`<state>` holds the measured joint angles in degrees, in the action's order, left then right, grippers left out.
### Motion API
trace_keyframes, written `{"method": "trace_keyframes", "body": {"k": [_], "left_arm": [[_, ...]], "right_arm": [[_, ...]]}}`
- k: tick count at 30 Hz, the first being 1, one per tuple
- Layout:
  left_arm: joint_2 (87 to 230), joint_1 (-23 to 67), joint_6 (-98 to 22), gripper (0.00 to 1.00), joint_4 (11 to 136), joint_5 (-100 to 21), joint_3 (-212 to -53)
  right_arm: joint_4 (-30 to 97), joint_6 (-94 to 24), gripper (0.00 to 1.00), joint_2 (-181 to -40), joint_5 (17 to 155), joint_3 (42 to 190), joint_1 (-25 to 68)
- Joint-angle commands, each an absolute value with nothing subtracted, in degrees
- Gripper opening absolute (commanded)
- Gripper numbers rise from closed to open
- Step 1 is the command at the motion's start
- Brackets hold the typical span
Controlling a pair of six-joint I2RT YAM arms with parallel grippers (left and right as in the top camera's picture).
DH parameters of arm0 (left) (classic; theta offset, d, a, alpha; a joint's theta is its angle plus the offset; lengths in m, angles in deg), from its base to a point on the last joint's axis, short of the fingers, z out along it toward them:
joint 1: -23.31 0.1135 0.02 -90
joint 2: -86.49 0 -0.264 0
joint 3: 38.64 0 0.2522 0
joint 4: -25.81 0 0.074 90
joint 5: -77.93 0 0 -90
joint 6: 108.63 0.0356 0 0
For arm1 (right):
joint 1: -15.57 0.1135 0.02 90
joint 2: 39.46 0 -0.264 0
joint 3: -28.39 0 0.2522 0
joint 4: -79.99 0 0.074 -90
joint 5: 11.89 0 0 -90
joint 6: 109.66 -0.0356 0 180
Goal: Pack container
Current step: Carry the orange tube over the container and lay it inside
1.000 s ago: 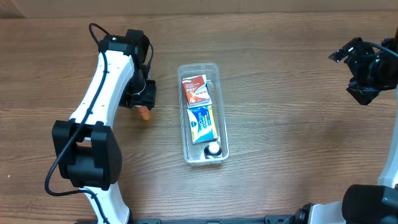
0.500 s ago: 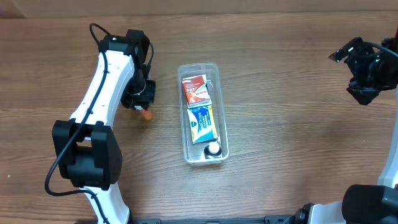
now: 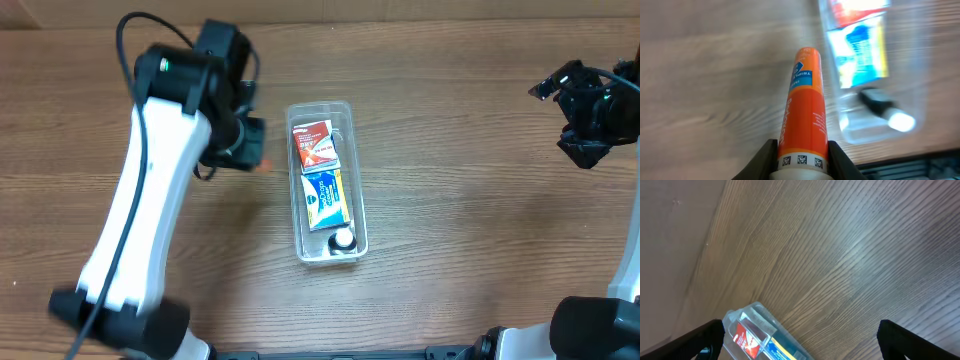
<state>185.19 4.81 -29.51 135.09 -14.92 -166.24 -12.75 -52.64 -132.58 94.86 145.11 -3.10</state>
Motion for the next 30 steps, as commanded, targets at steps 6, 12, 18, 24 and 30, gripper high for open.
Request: {"method": "trace_keyframes", "body": {"k": [6,12,18,24,30], "left_arm": [[180.21,-14.53,-39.36,0.20,135.33,-11.49,-166.15],[182.41,-18.90,-43.47,0.20,133.96,-8.85,-159.57],[182.87,-20.21,-46.25,0.19,129.15,-9.13,-149.91],[182.87,-20.39,-45.57,0.20,123.25,-13.61,-140.97],[182.87,-20.69,-45.44,0.20,115.82,-13.48,-132.30]], "right_arm": [[-12.51,-52.50,1.00,-132.25,95.13,145.64,-3.15],[-12.51,-52.50,1.00,-132.25,95.13,145.64,-3.15],[-12.51,-52.50,1.00,-132.27,95.13,145.64,-3.15],[-12.51,-52.50,1.00,-132.25,95.13,145.64,-3.15],[-12.51,-52.50,1.00,-132.25,95.13,145.64,-3.15]]}}
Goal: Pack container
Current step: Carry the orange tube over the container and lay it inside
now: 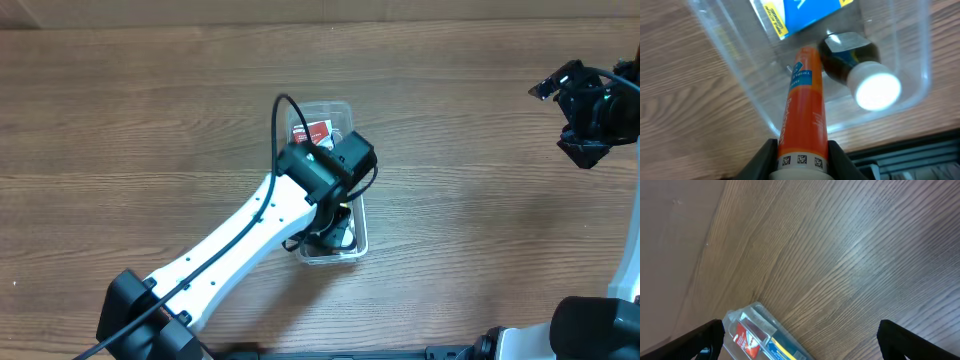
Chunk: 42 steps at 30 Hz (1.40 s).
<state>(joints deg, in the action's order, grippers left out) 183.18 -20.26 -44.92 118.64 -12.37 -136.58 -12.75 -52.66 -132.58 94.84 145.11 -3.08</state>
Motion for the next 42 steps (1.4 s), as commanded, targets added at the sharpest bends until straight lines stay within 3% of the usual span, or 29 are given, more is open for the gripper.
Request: {"method": "trace_keyframes", "body": {"k": [1,6,8,9,10,11,12,18,26,30,38,42], "left_arm": [[182.87,-20.69,-45.44,0.20,114.77,-13.33,-131.38],[182.87,-20.69,-45.22,0.21,109.52,-13.17,-127.27],[182.87,-20.69,-45.24,0.31,109.17,-13.22,-126.96],[182.87,-20.69,-45.24,0.43,109.17,-13.24,-126.96],[182.85,-20.67,-45.22,0.79,109.32,-13.66,-127.23],[182.85,-20.54,-45.24,0.96,109.61,-14.05,-127.51],[182.85,-20.48,-45.24,1.00,110.02,-14.31,-128.01],[182.78,-20.48,-44.50,1.00,115.95,-12.67,-136.49],[182.24,-18.27,-44.72,1.00,136.06,5.10,-164.69],[175.57,-15.41,-43.54,1.00,136.38,8.62,-173.04],[153.06,-11.95,-49.94,1.00,136.36,18.67,-172.23],[139.20,-11.95,-58.23,1.00,136.36,30.87,-161.61]], "right_arm": [[-12.51,-52.50,1.00,-132.25,95.13,145.64,-3.15],[-12.51,-52.50,1.00,-132.25,95.13,145.64,-3.15],[-12.51,-52.50,1.00,-132.25,95.13,145.64,-3.15],[-12.51,-52.50,1.00,-132.25,95.13,145.64,-3.15],[-12.51,-52.50,1.00,-132.25,95.13,145.64,-3.15],[-12.51,-52.50,1.00,-132.25,95.13,145.64,-3.15],[-12.51,-52.50,1.00,-132.25,95.13,145.64,-3.15],[-12.51,-52.50,1.00,-132.25,95.13,145.64,-3.15],[-12.51,-52.50,1.00,-132.25,95.13,145.64,-3.15],[-12.51,-52.50,1.00,-132.25,95.13,145.64,-3.15],[-12.51,-52.50,1.00,-132.25,95.13,145.64,-3.15],[-12.51,-52.50,1.00,-132.25,95.13,145.64,-3.15]]}}
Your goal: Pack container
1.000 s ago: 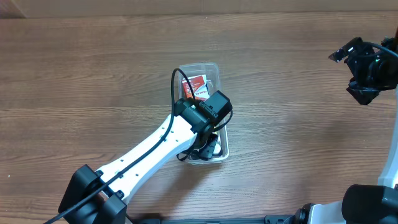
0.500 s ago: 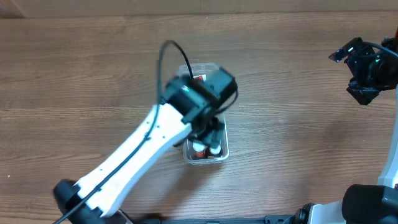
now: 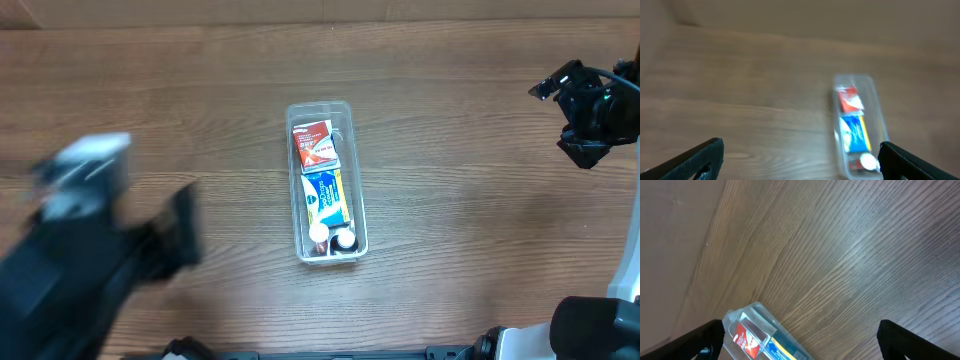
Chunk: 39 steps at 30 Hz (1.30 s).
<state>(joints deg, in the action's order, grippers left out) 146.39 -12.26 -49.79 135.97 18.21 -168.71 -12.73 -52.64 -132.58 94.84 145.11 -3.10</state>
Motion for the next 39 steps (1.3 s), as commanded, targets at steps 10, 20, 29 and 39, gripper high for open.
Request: {"method": "trace_keyframes", "body": {"k": [10,20,29,39], "left_arm": [[130.79,-11.97,-57.33,1.00,113.83,39.92,-127.18],[137.98,-11.95,-49.37,1.00,114.02,29.62,-121.13],[137.28,-11.95,-50.82,1.00,112.97,28.46,-121.13],[129.26,-0.54,-29.83,1.00,105.56,14.02,-120.14]], "right_arm": [[-12.51,-52.50,1.00,-132.25,95.13,145.64,-3.15],[-12.51,-52.50,1.00,-132.25,95.13,145.64,-3.15],[-12.51,-52.50,1.00,-132.25,95.13,145.64,-3.15],[-12.51,-52.50,1.00,-132.25,95.13,145.64,-3.15]]}}
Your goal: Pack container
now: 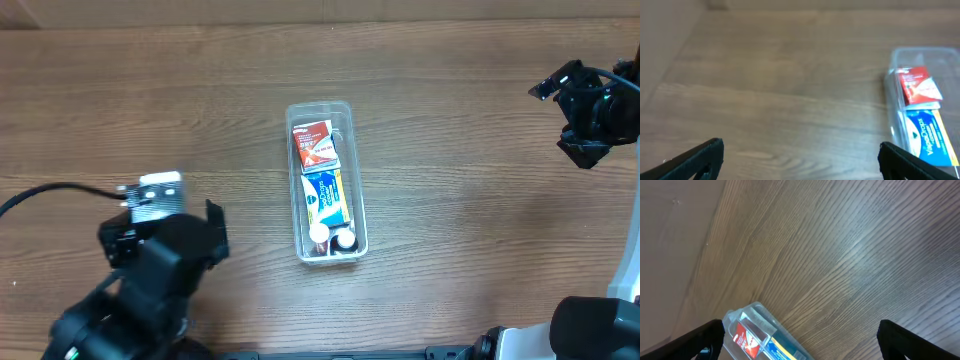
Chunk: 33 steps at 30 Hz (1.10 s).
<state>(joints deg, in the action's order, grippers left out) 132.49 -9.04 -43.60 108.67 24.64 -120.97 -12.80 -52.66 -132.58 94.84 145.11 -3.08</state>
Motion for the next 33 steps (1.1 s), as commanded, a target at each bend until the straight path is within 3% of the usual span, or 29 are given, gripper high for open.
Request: {"method": "trace_keyframes", "body": {"k": [1,5,9,18,33], "left_arm": [[128.30,3.19,-25.18,1.00,103.40,9.23,-119.42],[123.60,16.66,-11.19,1.00,93.54,-8.50,-113.00],[117.63,23.35,-10.51,1.00,86.40,-16.45,-101.46],[103.82,23.83,-16.55,1.00,71.71,-21.68,-78.29],[86.57,23.85,-16.52,1.00,66.88,-22.18,-61.72]], "right_arm": [[-12.51,-52.50,1.00,-132.25,95.13,145.64,-3.15],[-12.51,-52.50,1.00,-132.25,95.13,145.64,-3.15],[-12.51,-52.50,1.00,-132.27,95.13,145.64,-3.15],[-12.51,-52.50,1.00,-132.25,95.13,145.64,-3.15],[-12.51,-52.50,1.00,-132.25,95.13,145.64,-3.15]]}}
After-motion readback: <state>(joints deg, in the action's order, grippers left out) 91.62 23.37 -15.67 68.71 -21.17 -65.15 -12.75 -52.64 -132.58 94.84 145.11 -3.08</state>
